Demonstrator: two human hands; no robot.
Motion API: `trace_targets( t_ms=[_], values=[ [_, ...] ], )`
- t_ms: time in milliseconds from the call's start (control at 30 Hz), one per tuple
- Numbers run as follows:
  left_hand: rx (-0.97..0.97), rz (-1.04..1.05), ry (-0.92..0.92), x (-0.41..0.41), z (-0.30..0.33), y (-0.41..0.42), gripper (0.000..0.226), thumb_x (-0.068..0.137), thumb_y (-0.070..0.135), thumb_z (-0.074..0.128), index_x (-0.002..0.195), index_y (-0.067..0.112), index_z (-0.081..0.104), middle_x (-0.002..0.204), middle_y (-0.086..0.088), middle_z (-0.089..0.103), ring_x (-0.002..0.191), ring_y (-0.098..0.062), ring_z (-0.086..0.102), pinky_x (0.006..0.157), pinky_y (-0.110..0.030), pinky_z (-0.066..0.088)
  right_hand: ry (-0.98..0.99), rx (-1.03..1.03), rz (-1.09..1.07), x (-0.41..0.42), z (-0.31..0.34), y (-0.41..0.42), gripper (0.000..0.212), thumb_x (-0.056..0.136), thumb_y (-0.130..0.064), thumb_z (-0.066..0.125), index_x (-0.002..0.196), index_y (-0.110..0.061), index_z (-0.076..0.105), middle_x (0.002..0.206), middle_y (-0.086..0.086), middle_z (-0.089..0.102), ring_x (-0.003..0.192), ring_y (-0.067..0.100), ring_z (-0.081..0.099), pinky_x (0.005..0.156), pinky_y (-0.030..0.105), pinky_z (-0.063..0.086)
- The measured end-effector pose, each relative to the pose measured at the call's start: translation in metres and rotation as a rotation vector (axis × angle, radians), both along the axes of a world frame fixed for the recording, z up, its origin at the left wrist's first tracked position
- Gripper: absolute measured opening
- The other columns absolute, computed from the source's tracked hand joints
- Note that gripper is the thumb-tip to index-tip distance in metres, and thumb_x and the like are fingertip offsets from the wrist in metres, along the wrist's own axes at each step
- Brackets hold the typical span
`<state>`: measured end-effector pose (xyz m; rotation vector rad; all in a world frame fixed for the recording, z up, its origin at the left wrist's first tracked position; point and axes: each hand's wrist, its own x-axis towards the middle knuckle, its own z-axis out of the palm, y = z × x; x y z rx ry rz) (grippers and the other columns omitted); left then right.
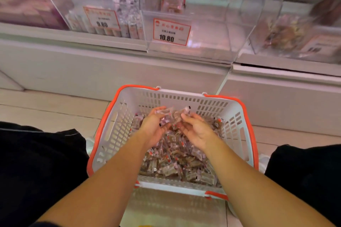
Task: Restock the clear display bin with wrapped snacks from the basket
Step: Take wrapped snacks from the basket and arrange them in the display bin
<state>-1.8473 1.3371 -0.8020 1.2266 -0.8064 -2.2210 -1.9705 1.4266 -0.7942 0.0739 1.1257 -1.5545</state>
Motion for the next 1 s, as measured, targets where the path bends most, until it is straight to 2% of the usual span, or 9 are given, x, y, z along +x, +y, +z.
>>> trace_targets(
  t_ms=[100,200,267,400,467,600,700,867,1000],
  values=[
    [-0.053,0.025,0.055,-0.008,0.011,0.001,0.016,0.097,0.013,0.047,0.103,0.011,0.062,0.094,-0.008,0.072,0.085,-0.019,0.066,0.068,-0.031,0.055,0.114,-0.015,-0.009,0.001,0.008,-0.004,0.019,0.087,0.003,0.067,0.102,-0.008,0.069,0.098,0.01,0.076,0.088,0.02,0.073,0.082,0.033,0.059],
    [-0.113,0.003,0.075,-0.016,0.022,0.002,0.031,0.103,0.027,0.04,0.108,0.005,0.062,0.104,-0.015,0.072,0.094,-0.025,0.068,0.083,-0.041,0.054,0.375,0.088,-0.006,0.005,0.013,-0.008,0.032,0.084,-0.002,0.074,0.115,-0.011,0.067,0.108,0.01,0.075,0.101,0.026,0.071,0.094,0.039,0.056],
    [-0.162,0.04,0.039,-0.023,0.029,0.004,0.028,0.103,0.023,0.043,0.11,0.0,0.059,0.106,-0.021,0.071,0.096,-0.029,0.068,0.087,-0.043,0.053,0.515,0.122,-0.026,0.01,0.019,-0.012,0.033,0.085,-0.005,0.074,0.115,-0.015,0.068,0.109,0.006,0.074,0.102,0.021,0.071,0.094,0.037,0.056],
    [-0.264,0.186,0.003,-0.033,0.041,0.003,0.017,0.097,0.01,0.051,0.103,-0.001,0.061,0.089,-0.015,0.074,0.081,-0.023,0.071,0.067,-0.029,0.057,0.815,0.039,0.025,0.024,0.03,-0.018,0.031,0.092,-0.005,0.066,0.123,-0.013,0.068,0.112,-0.001,0.073,0.105,0.009,0.068,0.097,0.026,0.053],
    [-0.332,0.234,-0.022,-0.035,0.048,-0.001,0.01,0.098,0.009,0.049,0.096,0.009,0.059,0.085,-0.008,0.072,0.074,-0.016,0.071,0.061,-0.026,0.055,0.843,-0.04,0.077,0.029,0.036,-0.022,0.03,0.094,-0.003,0.063,0.12,-0.017,0.067,0.11,-0.005,0.073,0.104,0.006,0.068,0.093,0.022,0.053],
    [-0.396,0.225,-0.054,-0.032,0.06,-0.009,0.014,0.101,0.009,0.042,0.11,0.016,0.048,0.093,-0.008,0.067,0.076,-0.017,0.064,0.059,-0.026,0.052,0.686,-0.092,0.091,0.019,0.051,-0.027,0.042,0.091,-0.006,0.069,0.131,-0.013,0.06,0.115,0.005,0.068,0.104,0.023,0.069,0.092,0.04,0.057],
    [-0.381,0.156,-0.119,-0.028,0.072,-0.011,0.019,0.101,0.017,0.039,0.112,0.016,0.054,0.104,-0.013,0.067,0.082,-0.018,0.063,0.063,-0.028,0.05,0.676,-0.16,0.209,0.006,0.067,-0.027,0.037,0.088,-0.005,0.071,0.124,-0.014,0.065,0.117,0.01,0.07,0.105,0.025,0.07,0.094,0.043,0.057],
    [-0.074,-0.201,0.009,-0.011,0.094,-0.011,0.067,0.095,0.067,0.029,0.107,0.018,0.073,0.102,-0.011,0.074,0.088,-0.026,0.07,0.067,-0.035,0.057,0.913,-0.208,0.288,-0.01,0.091,-0.027,0.035,0.086,-0.005,0.073,0.109,-0.032,0.069,0.108,-0.004,0.075,0.1,0.0,0.069,0.081,0.015,0.053],
    [-0.008,-0.06,0.125,-0.012,0.11,-0.013,0.052,0.101,0.048,0.038,0.114,0.005,0.065,0.092,-0.012,0.069,0.063,-0.015,0.06,0.054,-0.024,0.053,1.188,-0.152,0.374,-0.009,0.102,-0.027,0.041,0.097,-0.015,0.061,0.135,-0.03,0.057,0.129,-0.002,0.053,0.117,-0.009,0.052,0.091,0.005,0.043]
  ],
)
